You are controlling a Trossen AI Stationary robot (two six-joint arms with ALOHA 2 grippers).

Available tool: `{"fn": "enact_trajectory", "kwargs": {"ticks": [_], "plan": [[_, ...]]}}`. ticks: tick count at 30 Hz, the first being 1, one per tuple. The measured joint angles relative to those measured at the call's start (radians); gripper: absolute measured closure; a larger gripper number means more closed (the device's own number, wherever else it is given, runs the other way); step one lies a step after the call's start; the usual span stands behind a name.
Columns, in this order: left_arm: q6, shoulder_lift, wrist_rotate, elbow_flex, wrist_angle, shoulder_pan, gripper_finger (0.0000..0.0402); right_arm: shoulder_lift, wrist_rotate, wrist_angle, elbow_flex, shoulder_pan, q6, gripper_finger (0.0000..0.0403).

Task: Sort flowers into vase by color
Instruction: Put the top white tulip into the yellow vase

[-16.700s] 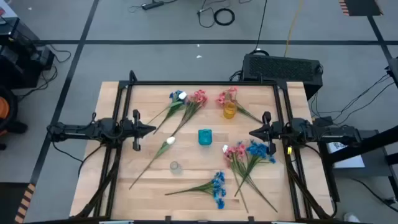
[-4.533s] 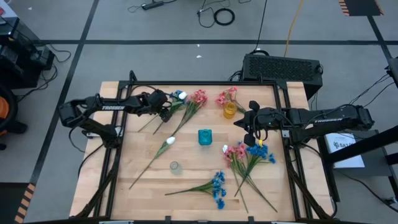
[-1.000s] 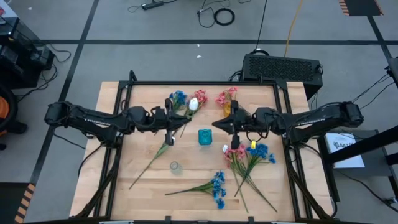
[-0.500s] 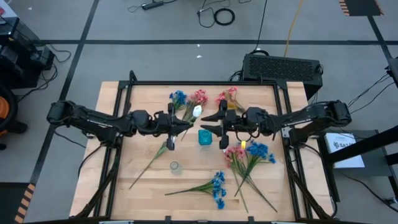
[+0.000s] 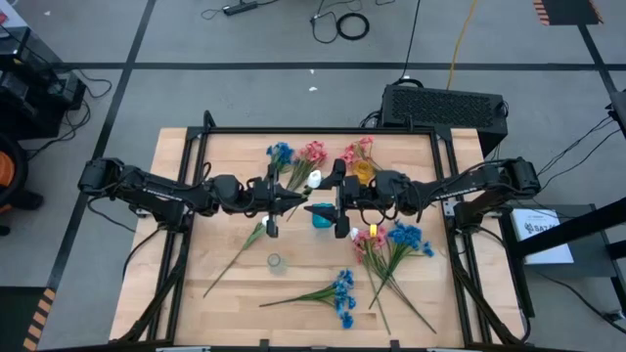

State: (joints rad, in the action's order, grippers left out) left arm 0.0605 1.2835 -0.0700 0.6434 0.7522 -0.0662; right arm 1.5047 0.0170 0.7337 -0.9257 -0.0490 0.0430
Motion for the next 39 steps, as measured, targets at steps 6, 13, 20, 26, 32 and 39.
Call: {"fn": "enact_trajectory", "kwargs": {"ticks": [6,13,20,26,32,39], "plan": [[0.000,0.000,-0.005,0.000,-0.012,0.000,0.0388,-0.001,-0.027,0.022,0.000,0.001,-0.005,0.0183],[0.000,0.000,-0.006,0.000,-0.013,0.000,0.0388,-0.001,-0.026,0.020,0.000,0.001,-0.006,0.0263],[0.000,0.000,-0.005,0.000,-0.007,0.000,0.0388,-0.001,-0.023,0.019,0.000,0.002,-0.007,0.0335],[0.000,0.000,0.000,0.000,-0.008,-0.001,0.0388,-0.001,-0.021,0.019,0.000,0.002,-0.027,0.0384],[-0.003,0.000,0.000,0.000,-0.026,-0.001,0.0388,-0.001,-0.016,0.001,0.000,0.002,-0.030,0.0396],[-0.118,-0.009,-0.004,0.001,-0.064,0.000,0.0328,-0.001,-0.018,-0.017,0.000,0.001,-0.030,0.0400]]}}
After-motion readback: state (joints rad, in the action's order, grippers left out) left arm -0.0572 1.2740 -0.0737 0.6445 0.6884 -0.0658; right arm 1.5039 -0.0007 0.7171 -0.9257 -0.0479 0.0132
